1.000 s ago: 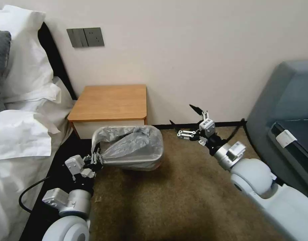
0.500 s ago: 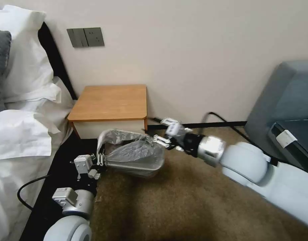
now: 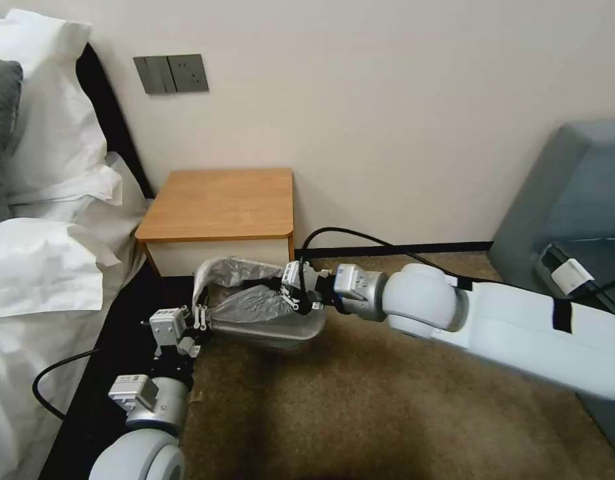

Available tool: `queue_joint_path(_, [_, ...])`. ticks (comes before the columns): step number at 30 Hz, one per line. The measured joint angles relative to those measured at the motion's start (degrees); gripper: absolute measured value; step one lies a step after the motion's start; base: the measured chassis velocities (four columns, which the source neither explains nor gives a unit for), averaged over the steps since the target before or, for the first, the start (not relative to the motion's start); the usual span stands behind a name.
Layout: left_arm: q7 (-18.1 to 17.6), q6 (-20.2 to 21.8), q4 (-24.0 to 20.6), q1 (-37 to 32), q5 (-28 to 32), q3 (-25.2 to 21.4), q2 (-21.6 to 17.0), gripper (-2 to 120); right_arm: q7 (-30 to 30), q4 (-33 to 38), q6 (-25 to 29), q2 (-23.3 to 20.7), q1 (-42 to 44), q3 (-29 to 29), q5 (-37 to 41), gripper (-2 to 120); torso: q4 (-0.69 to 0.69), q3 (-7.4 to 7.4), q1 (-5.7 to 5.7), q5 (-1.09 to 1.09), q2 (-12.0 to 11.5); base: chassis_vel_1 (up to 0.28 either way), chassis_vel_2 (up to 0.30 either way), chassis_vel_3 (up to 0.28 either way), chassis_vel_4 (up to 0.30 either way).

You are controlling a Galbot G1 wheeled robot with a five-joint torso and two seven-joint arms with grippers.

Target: Pick up the garbage bag from the table and place it over the trash can.

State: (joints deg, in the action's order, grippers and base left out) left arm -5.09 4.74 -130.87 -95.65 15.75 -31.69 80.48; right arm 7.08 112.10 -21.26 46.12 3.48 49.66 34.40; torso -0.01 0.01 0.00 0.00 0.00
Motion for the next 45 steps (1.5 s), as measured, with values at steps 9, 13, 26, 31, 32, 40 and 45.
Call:
queue_joint_path(9, [0.1,-0.2,-0.3,-0.2,-1.3,0.5,0.7,11,0.7,-10.2,0.5,7.5,-1.0,4.8,-3.0,0,0.01,0.00,0.00,-0.01,0.0,0.000,0.000,0.000,0.000])
queue_joint_path(13, [0.1,-0.2,-0.4,-0.1,-1.5,0.7,1.1,11,0.7,-14.7,0.6,11.1,-1.0,6.3,-3.9,0,0.02,0.00,0.00,0.01,0.0,0.000,0.000,0.000,0.000])
queue_joint_path(26, [0.1,-0.2,-0.7,-0.4,-2.0,0.8,2.3,11,0.0,-27.9,1.3,20.3,-0.4,9.8,-5.9,0,0.01,0.00,0.00,0.00,0.0,0.000,0.000,0.000,0.000])
queue_joint_path(31, [0.0,-0.2,-0.6,-0.5,-2.0,0.6,2.4,11,-0.1,-27.9,1.6,20.9,-0.1,9.2,-6.0,0,0.01,0.00,0.00,0.00,0.0,0.000,0.000,0.000,0.000])
queue_joint_path(32, [0.0,-0.2,-0.4,-0.5,-2.0,0.5,2.4,11,-0.1,-27.0,1.7,20.6,0.0,8.9,-6.0,0,0.01,0.00,0.00,0.00,0.0,0.000,0.000,0.000,0.000])
queue_joint_path(40, [-0.7,0.2,0.4,-0.2,-0.8,-0.5,2.8,11,-0.5,-17.1,1.8,15.7,2.3,5.6,-5.5,0,0.01,-0.01,-0.01,0.01,0.0,0.000,0.000,0.000,0.000])
queue_joint_path(45, [-2.8,3.2,-0.2,-0.2,2.2,-0.7,2.8,11,-0.7,-10.9,2.0,11.1,4.6,2.7,-5.3,0,0.01,-0.01,0.00,0.01,0.0,0.000,0.000,0.000,0.000])
